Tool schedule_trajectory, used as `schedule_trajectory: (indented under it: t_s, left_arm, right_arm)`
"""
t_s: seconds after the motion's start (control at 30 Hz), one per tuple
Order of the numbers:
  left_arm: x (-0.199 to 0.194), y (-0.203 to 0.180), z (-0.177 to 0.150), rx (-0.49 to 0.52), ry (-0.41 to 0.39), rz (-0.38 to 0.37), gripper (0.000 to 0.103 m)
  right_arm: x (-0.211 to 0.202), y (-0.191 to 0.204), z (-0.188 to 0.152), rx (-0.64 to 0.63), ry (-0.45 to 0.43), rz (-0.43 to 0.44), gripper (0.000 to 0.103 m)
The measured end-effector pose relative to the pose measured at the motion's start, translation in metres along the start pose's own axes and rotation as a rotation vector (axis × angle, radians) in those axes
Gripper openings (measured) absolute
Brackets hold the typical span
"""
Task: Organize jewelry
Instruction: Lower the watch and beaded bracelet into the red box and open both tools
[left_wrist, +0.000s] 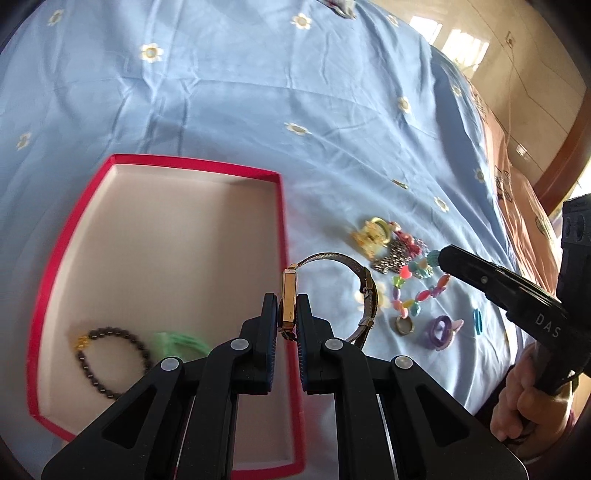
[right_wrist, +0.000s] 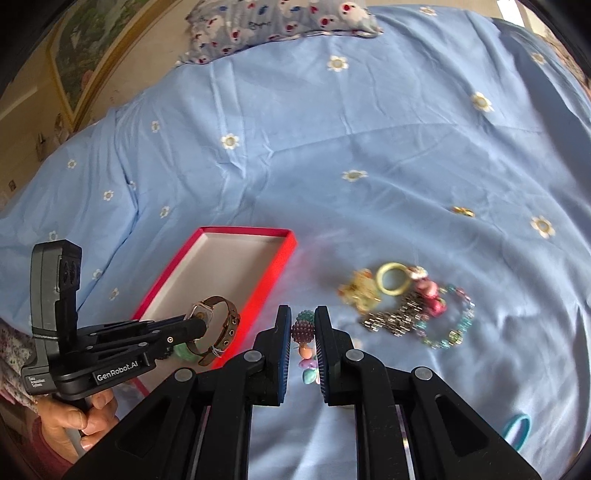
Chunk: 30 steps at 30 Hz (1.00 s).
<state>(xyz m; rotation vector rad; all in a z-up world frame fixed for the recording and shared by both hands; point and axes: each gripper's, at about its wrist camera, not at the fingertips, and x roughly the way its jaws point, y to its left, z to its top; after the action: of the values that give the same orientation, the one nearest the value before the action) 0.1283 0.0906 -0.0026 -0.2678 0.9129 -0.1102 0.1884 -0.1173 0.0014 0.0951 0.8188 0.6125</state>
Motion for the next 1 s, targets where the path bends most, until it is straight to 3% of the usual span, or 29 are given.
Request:
schedule_trajectory:
  t_s: [1.0]
  left_arm:
    - [-0.016, 0.106, 0.000, -0.144, -0.017, 0.152, 0.008]
  right_arm:
    - [0.071, 0.109, 0.021, -0.126, 0.058, 0.197, 0.012]
